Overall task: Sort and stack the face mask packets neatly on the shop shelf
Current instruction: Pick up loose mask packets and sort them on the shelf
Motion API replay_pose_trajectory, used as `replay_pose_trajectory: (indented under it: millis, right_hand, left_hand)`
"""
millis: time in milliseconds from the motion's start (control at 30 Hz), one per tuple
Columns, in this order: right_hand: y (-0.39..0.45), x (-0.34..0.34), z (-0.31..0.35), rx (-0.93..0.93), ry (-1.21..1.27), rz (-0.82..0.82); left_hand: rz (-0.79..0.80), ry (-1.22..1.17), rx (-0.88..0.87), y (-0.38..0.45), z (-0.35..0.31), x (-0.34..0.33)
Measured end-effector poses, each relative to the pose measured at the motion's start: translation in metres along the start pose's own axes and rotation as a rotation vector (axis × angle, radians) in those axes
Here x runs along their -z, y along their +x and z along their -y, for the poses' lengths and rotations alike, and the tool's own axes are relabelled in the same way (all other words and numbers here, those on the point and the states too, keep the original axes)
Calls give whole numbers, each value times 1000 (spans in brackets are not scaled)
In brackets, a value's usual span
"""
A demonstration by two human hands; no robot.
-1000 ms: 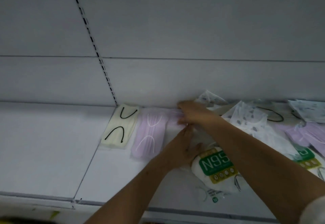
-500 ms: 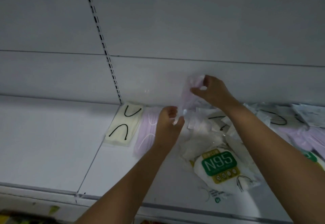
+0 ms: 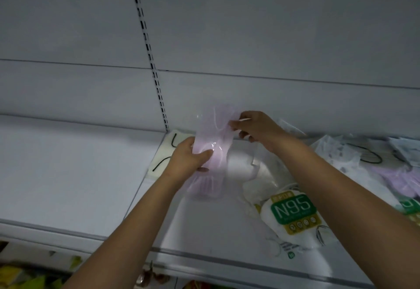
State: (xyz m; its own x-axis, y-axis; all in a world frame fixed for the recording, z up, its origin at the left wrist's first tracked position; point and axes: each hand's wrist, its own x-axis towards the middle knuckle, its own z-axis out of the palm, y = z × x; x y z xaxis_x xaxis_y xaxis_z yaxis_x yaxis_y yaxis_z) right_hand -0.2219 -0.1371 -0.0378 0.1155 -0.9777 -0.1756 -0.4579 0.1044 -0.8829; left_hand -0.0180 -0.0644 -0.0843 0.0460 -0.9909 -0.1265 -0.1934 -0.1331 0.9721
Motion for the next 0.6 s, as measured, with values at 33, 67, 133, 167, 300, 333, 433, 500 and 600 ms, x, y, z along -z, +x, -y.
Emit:
replay_pose_trajectory:
  millis: [33,67,133,167,300,333,433,500,600]
  right_hand:
    - [1,3,-7,19,-154,-49]
    - [-1,10,-14,47,-340,-93]
    - [-11,27,-33,58,-734,-76]
    - [-19,36,-44,46,-919,-27]
    - [-49,67,-89,-53,-1218,168]
    - [-55,75,-98,-47,-1195,150]
    - [-71,94,-113,37,-1085,6]
    - [-81,99,-118,86,-1049,-76]
    - [-92,96,-127,72,-1078,-153]
  left_hand:
    - [-12,92,2,0,7,2]
    - [-23,229,-6,1,13,3]
    - [-21,569,-28,1,20,2]
    - [-32,696,-15,0,21,-1]
    - [-298,961,-229,-8,26,-20]
    - [-312,866,-363,-11,26,-31]
    - [20,503,-259,-22,13,-75]
    - [252,425,-22,-24,8,-104]
    - [310,418,75,-18,11,-124]
